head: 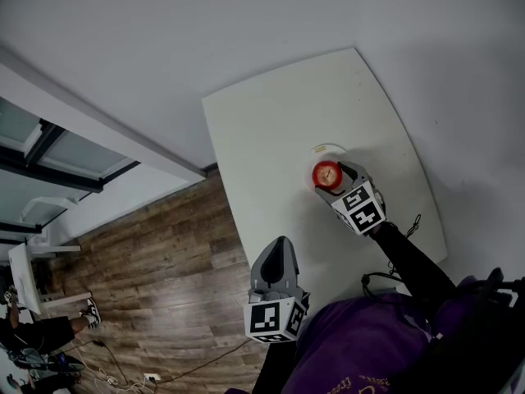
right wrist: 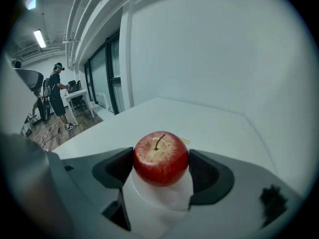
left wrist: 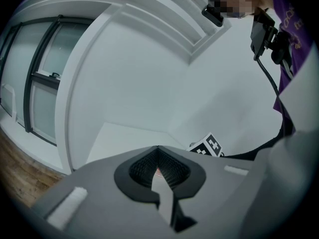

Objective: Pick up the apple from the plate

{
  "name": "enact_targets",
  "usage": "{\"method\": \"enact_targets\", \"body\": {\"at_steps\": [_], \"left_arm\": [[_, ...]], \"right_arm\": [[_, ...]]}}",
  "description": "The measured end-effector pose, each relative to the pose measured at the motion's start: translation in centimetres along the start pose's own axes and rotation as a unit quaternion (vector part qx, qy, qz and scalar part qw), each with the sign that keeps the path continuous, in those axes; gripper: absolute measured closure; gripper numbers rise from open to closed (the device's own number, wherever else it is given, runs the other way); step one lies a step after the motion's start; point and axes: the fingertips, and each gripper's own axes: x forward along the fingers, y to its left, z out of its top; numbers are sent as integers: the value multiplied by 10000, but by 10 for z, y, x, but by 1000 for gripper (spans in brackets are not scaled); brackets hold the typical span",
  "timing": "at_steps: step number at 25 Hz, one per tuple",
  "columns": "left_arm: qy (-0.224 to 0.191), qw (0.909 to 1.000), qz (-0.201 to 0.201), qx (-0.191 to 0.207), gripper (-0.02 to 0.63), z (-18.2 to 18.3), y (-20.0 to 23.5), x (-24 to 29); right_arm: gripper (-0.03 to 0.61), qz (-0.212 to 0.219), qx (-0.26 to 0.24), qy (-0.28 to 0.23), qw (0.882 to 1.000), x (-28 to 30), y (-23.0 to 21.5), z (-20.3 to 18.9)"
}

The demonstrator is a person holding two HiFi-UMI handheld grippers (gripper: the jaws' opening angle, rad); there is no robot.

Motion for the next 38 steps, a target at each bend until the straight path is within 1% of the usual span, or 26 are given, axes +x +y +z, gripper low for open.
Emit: {"method": "enact_targets", "body": {"at_steps": [6, 11, 17, 21, 29, 38], "left_arm": [[-1, 10000, -5, 9, 606, -1, 1, 1], [1, 10000, -16, 33, 606, -1, 0, 1], [-10, 10000, -7, 56, 606, -2, 0, 0], [-41, 10000, 84, 11, 606, -2, 6, -1], [-74, 9999, 46, 63, 606, -4, 4, -1], [-95, 9999, -96, 98, 606, -8, -11, -5]], "right_arm": [[239, 65, 6, -4, 10000, 3, -1, 1], [239, 157, 321, -31, 9994, 0, -6, 1], [239, 162, 177, -64, 9997, -4, -5, 2], [239, 149, 16, -102, 9998, -9, -3, 6], [239, 175, 50, -164, 9997, -18, -5, 7], [239, 192, 98, -308, 9993, -37, 3, 11]]}}
